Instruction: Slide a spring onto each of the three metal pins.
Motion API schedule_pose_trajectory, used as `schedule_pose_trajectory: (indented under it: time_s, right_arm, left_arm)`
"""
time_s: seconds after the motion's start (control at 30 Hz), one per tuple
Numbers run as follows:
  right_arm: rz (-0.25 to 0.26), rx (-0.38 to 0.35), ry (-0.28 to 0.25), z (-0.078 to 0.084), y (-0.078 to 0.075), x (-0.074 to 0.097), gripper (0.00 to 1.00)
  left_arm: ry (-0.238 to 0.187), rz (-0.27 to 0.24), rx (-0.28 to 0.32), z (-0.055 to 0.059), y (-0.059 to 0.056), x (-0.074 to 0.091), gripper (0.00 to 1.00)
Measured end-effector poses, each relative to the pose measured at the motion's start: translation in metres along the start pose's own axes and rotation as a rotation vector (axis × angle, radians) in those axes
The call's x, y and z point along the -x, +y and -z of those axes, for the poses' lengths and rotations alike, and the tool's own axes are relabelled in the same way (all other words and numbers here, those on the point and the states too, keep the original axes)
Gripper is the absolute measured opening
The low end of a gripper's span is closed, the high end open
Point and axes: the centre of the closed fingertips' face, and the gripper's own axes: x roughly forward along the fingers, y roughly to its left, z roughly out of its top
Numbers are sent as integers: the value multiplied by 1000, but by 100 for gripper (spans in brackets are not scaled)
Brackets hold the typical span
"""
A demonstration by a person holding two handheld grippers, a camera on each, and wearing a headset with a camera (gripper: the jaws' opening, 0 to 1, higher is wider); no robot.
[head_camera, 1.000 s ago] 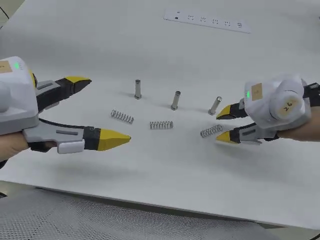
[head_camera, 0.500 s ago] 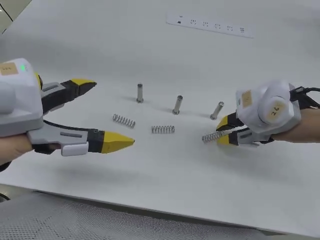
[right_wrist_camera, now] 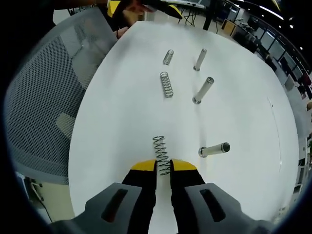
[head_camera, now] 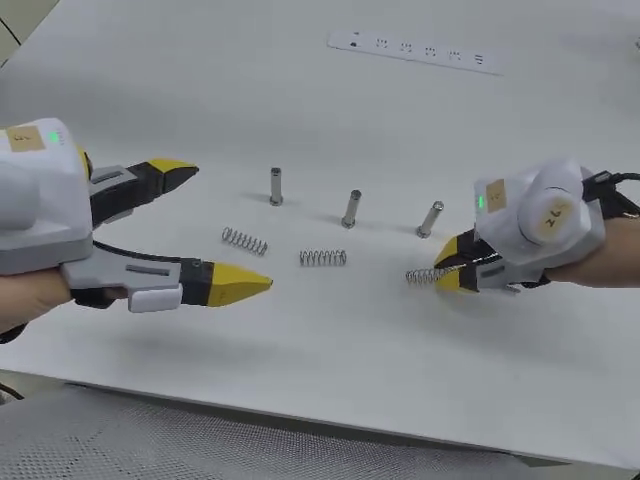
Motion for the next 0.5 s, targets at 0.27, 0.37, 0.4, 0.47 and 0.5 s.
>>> schedule_pose_trajectory:
  time_s: [0.27, 0.37, 0.4, 0.47, 0.5]
  right_arm:
    - [30, -50, -30, -17, 5, 20, 8]
    - [33, -64, -54, -25, 11, 27, 8]
    - [36, -63, -59, -27, 13, 29, 8]
    - [43, -60, -67, -31, 15, 32, 8]
    - [44, -63, -70, -32, 16, 34, 8]
  left_arm:
    - [7, 50, -27, -5, -15, -10, 89]
    - [25, 80, -50, -4, -22, -15, 87]
    - [35, 98, -57, -3, -26, -18, 86]
    - [43, 125, -70, -3, -33, -24, 85]
    - [45, 134, -74, -3, -35, -27, 84]
